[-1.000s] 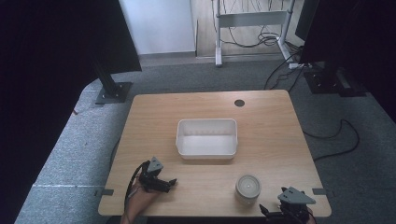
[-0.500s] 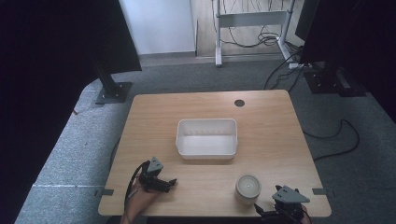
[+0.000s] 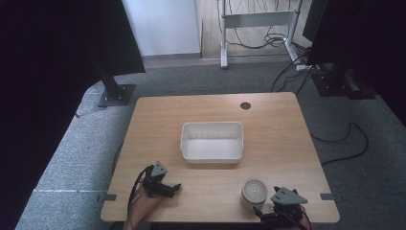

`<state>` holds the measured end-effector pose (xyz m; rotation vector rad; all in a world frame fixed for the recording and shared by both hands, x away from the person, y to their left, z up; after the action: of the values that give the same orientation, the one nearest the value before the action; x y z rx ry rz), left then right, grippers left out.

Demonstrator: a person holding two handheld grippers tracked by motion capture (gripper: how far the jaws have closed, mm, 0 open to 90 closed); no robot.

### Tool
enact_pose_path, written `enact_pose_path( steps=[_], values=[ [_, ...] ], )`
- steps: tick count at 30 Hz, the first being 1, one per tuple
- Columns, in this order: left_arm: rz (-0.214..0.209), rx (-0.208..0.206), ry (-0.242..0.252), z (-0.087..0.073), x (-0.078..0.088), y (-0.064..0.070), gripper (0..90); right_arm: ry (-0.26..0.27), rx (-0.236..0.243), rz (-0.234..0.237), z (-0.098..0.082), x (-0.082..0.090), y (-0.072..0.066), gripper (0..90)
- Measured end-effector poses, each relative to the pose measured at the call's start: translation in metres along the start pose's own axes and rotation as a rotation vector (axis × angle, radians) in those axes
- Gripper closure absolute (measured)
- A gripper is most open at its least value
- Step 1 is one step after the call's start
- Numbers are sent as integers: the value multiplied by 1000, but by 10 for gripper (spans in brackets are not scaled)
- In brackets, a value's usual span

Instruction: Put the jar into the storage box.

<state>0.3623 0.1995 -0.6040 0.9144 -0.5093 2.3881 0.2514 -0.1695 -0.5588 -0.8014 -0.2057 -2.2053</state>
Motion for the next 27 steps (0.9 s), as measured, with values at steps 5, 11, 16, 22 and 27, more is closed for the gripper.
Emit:
enact_pose_path(
  steps=[5, 11, 16, 22, 27],
  values=[
    [0, 0, 0, 0, 0, 0, 2, -4, 8, 1, 3, -7, 0, 0],
    [0, 0, 0, 0, 0, 0, 2, -6, 8, 10, 5, -16, 0, 0],
    [0, 0, 0, 0, 0, 0, 2, -8, 5, 22, 7, -24, -1, 1],
    [0, 0, 0, 0, 0, 0, 2, -14, -10, 34, 7, -33, 0, 18],
    [0, 0, 0, 0, 0, 0, 2, -28, -6, 51, 6, -39, -1, 86]
  ],
)
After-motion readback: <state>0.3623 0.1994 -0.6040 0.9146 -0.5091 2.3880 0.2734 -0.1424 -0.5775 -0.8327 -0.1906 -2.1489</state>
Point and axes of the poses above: each handheld gripper's, and its own axes: x roughly backward along the jaws, z roughly out of its top, y roughly to its right, the point moved 7 cm from there along -x, roughly forward along the jaws, and after that the axes turned 11 degrees about z, right-handed, at the moved point
